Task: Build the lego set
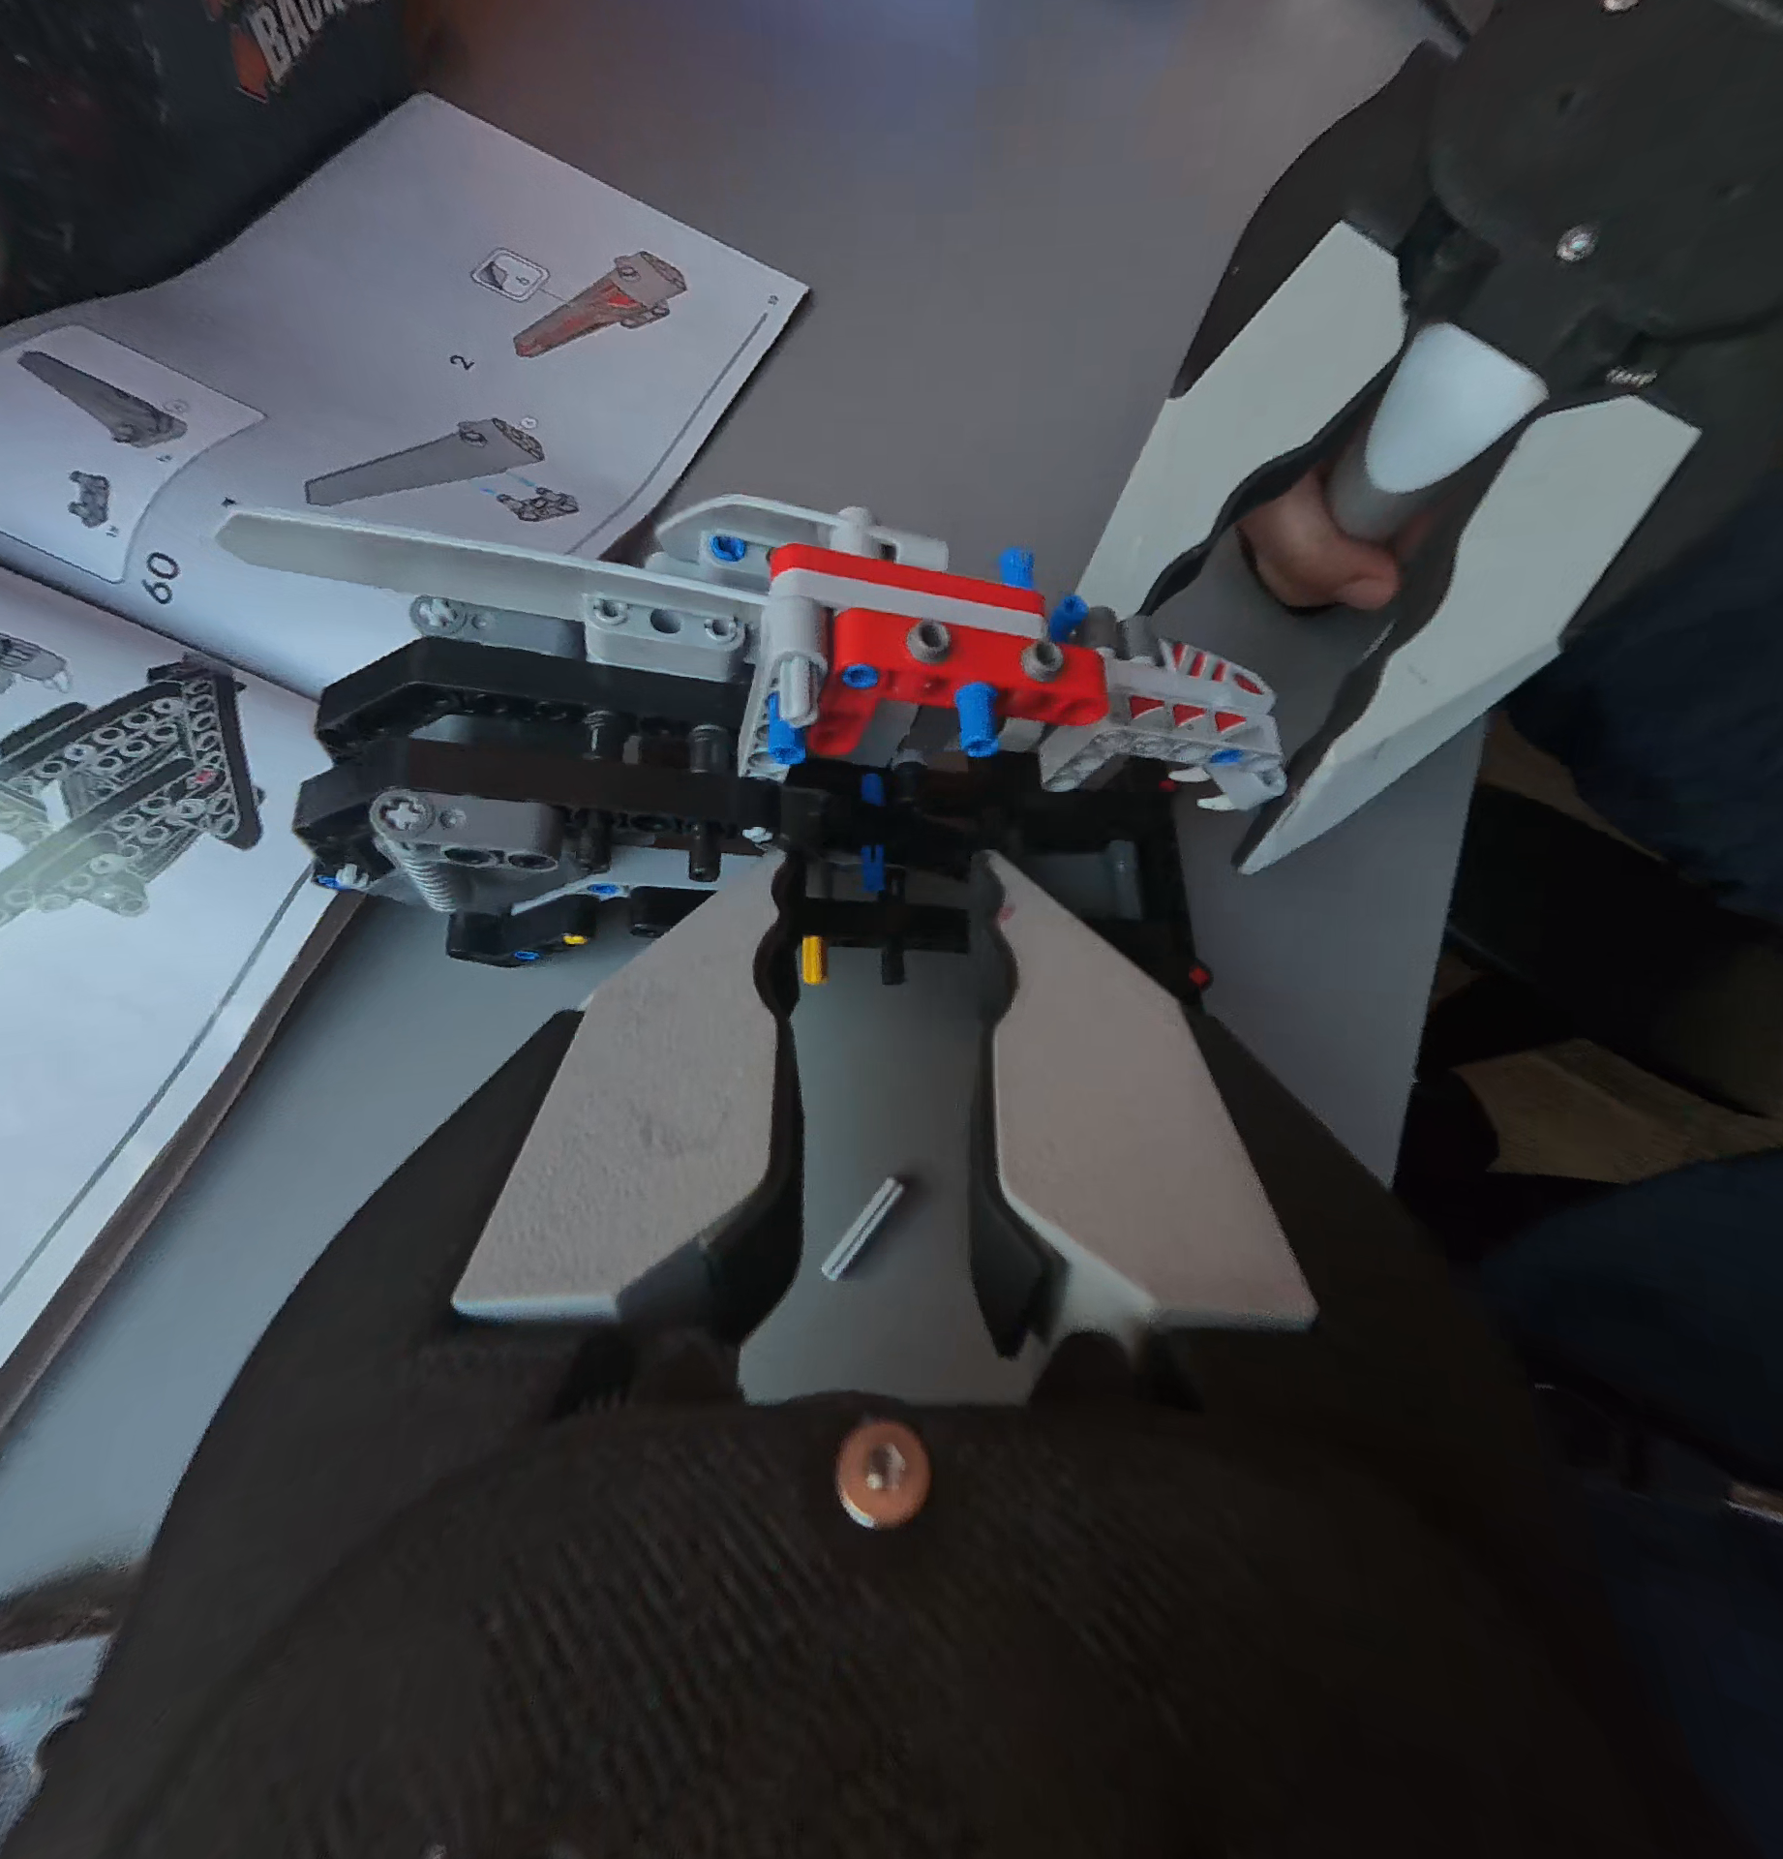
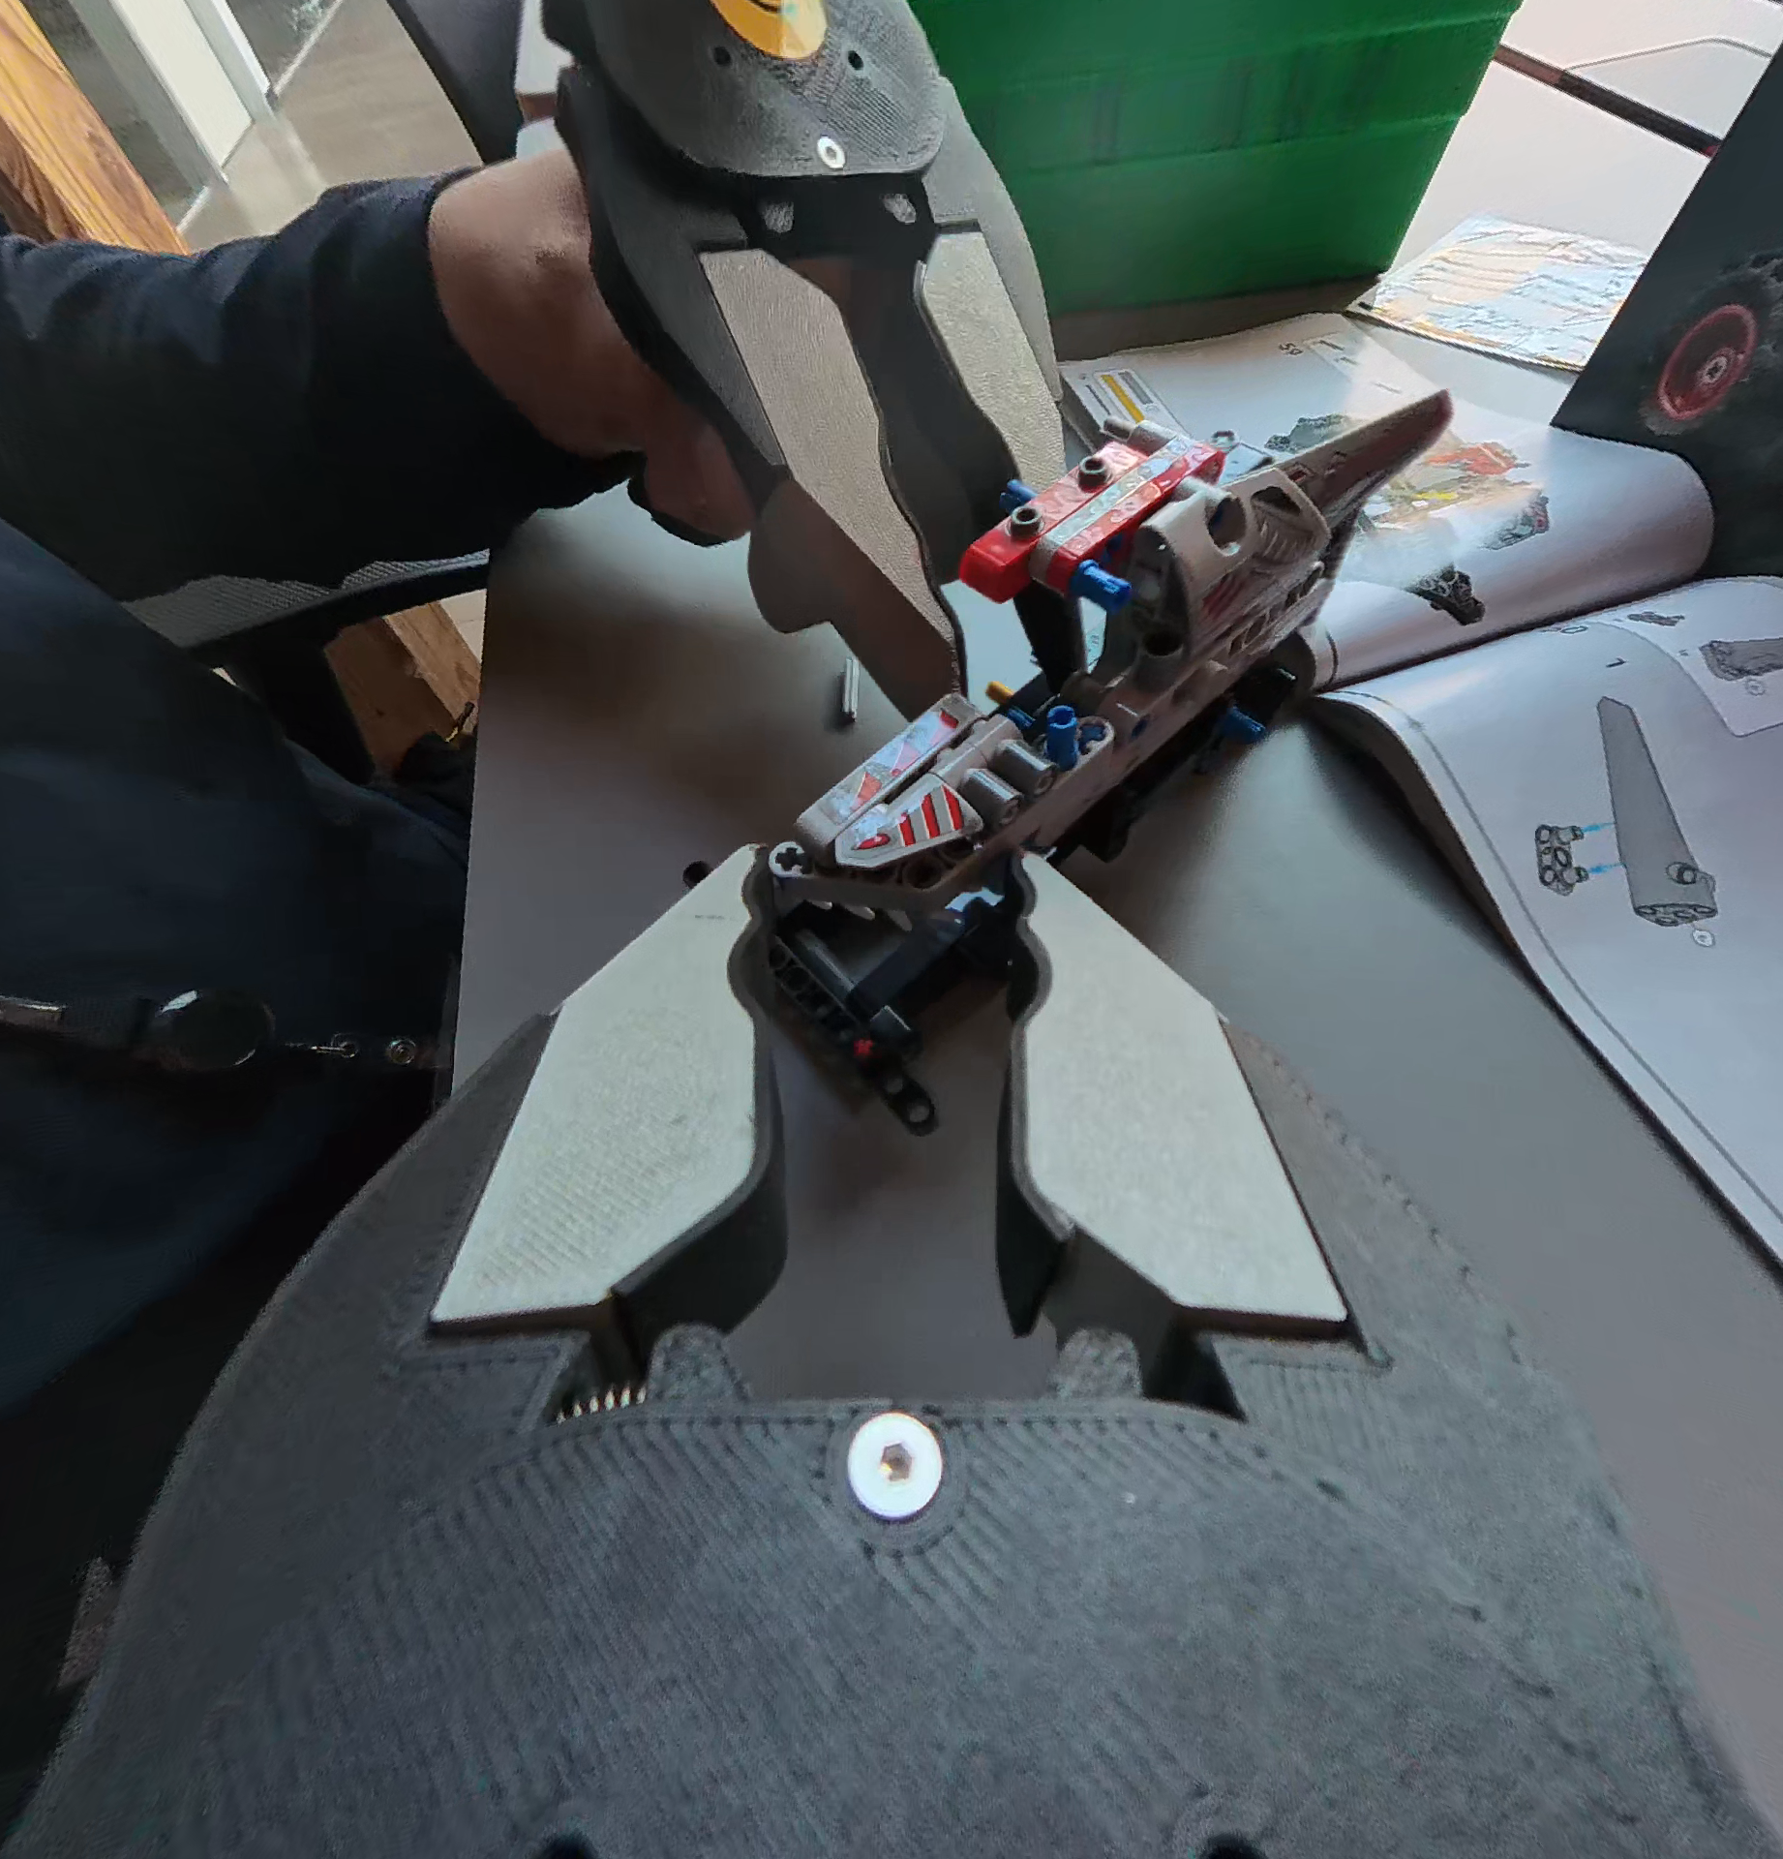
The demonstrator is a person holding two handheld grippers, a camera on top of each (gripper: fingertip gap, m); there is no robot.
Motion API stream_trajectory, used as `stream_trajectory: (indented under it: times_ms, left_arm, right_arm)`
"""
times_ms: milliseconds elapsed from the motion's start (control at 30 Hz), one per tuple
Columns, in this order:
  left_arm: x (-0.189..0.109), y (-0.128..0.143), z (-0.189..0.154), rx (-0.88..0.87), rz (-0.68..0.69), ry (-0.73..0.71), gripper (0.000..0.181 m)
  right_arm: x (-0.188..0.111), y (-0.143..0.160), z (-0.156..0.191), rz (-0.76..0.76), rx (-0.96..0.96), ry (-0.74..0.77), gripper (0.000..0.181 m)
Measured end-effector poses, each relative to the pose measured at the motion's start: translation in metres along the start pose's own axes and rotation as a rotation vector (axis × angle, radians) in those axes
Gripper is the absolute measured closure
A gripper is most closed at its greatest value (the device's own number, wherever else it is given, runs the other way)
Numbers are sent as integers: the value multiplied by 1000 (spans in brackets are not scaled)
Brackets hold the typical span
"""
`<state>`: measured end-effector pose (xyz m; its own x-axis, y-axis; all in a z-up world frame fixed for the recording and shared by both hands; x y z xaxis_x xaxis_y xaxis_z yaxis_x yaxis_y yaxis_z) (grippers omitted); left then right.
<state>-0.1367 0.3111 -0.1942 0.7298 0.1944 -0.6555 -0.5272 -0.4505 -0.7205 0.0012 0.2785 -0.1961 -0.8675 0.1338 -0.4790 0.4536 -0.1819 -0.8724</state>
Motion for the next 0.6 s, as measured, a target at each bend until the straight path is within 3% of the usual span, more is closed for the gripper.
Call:
stream_trajectory:
  times_ms: [33,233,467,500,600]
  left_arm:
    - [0,-1,0,-19,-3,33,149]
    - [3,-2,12,-47,-23,87,170]
    - [4,-1,15,-2,-39,132,172]
    - [2,-3,11,2,-69,173,181]
    - [-4,-8,9,-24,-121,234,181]
  right_arm:
    - [1,0,0,6,2,-8,137]
    - [4,2,2,40,-3,-48,137]
    - [6,2,3,47,-28,-29,139]
    - [6,2,3,47,-28,-26,139]
    - [7,1,3,54,-35,-30,139]
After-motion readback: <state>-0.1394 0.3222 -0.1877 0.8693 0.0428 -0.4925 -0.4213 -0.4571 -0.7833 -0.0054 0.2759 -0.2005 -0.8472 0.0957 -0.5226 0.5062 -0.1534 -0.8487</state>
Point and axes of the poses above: each gripper's, where its closed fingertips meet, x out along the fingers, y out of its underside, z = x × y across the jaws, the point moved 7 cm from there along -x, back along the fingers, and after that the axes turned 3 degrees about z, right-handed, at the moved point
